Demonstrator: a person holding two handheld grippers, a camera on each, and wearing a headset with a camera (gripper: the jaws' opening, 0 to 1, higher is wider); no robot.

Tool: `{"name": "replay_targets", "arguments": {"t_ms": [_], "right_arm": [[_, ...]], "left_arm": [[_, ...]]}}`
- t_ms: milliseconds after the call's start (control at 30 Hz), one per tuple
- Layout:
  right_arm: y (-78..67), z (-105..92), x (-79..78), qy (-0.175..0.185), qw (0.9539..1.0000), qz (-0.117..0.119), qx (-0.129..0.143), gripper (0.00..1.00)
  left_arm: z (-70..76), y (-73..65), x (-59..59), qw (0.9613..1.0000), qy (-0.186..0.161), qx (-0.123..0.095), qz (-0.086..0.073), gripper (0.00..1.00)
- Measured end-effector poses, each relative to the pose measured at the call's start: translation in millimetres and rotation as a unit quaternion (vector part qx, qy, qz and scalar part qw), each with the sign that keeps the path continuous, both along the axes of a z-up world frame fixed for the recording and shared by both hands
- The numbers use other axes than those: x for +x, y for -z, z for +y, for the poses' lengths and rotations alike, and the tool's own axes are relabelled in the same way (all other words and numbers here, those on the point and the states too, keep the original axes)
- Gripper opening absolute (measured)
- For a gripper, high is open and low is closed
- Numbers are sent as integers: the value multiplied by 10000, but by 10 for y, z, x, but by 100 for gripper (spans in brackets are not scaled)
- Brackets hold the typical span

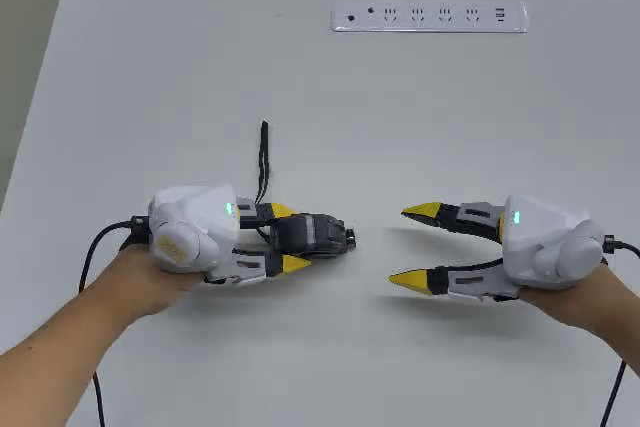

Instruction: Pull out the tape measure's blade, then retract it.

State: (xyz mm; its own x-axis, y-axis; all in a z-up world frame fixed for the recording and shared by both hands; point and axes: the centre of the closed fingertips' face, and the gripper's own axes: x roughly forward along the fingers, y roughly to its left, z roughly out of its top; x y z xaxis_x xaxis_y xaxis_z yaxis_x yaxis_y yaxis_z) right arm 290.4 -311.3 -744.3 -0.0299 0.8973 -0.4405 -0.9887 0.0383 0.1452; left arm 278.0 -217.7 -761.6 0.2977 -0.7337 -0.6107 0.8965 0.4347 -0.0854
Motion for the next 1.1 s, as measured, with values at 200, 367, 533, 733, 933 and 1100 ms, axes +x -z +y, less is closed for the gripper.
{"name": "replay_targets", "arguments": {"t_ms": [200, 367, 533, 733, 933, 1100], "right_arm": [[46, 69, -26, -76, 10000, 31, -5, 49], [87, 125, -81, -156, 9999, 28, -21, 48], [133, 162, -115, -212, 9998, 26, -47, 47], [188, 204, -112, -187, 9998, -44, -35, 45], [222, 263, -148, -253, 9996, -119, -61, 44], [248, 268, -131, -205, 9996, -192, -66, 43]], "left_arm": [[-19, 3, -23, 9997, 241, 46, -31, 28], [-37, 2, -63, 9993, 367, 33, -60, 28], [-40, 3, -75, 9992, 398, 1, -31, 28], [-46, 2, -87, 9990, 435, 60, -9, 29], [-36, 9, -83, 9990, 432, 54, 37, 29], [-49, -1, -89, 9991, 421, 65, -4, 29]]}}
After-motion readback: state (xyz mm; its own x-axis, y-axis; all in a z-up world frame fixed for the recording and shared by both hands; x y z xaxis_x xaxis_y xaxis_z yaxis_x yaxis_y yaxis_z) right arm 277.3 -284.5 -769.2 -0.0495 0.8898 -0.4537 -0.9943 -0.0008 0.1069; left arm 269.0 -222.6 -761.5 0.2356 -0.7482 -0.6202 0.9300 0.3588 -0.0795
